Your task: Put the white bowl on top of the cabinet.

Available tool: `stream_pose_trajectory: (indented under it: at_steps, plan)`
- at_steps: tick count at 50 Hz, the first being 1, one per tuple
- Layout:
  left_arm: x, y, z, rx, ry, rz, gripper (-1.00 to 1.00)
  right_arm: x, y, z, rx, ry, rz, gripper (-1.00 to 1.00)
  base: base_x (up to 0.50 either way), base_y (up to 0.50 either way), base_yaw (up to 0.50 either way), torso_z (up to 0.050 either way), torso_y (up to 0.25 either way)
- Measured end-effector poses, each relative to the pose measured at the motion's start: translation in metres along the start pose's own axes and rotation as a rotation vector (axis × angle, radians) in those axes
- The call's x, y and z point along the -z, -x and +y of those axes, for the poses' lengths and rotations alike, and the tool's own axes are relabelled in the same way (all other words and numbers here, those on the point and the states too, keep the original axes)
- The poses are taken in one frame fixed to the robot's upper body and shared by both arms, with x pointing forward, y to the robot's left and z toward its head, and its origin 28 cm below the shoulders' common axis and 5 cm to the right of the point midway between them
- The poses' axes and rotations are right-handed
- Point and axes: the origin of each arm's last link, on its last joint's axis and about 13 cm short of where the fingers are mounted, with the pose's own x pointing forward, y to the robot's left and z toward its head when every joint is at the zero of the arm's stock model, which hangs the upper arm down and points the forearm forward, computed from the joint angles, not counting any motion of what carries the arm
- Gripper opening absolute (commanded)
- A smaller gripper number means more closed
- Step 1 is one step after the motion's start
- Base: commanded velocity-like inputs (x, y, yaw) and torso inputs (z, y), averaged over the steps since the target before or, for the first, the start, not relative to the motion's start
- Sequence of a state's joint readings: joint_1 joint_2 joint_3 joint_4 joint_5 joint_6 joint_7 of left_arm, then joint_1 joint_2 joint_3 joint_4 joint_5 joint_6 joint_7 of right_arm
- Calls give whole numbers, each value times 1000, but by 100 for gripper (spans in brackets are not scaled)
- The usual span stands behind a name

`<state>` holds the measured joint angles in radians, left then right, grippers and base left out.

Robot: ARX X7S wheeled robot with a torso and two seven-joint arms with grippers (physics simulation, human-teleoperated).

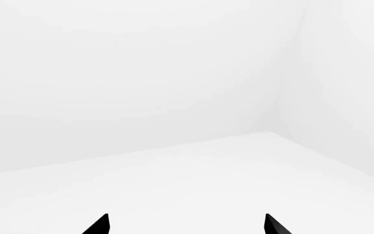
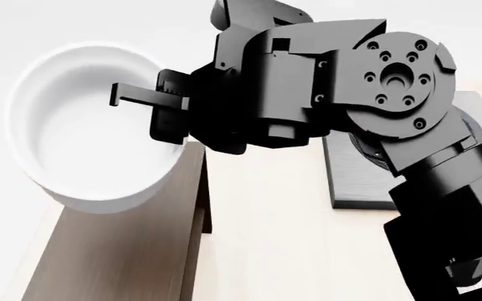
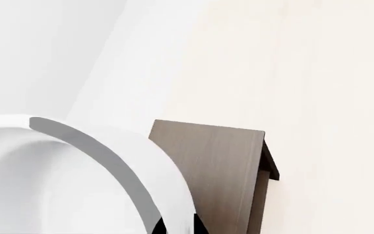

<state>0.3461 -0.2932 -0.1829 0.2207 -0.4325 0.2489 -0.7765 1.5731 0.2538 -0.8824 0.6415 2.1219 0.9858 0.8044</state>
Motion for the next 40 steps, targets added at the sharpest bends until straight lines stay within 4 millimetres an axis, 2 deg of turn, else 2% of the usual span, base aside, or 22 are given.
stream_pose_trajectory:
  at_steps: [21,40]
  plan:
    - [0,0,0,1,-4,-2,100,12,-14,4,7,2,52,-100,0,0,0,0,0]
    - [0,0,0,0,-6,-2,100,15,-20,0,26,-4,71,-100,0,0,0,1,1]
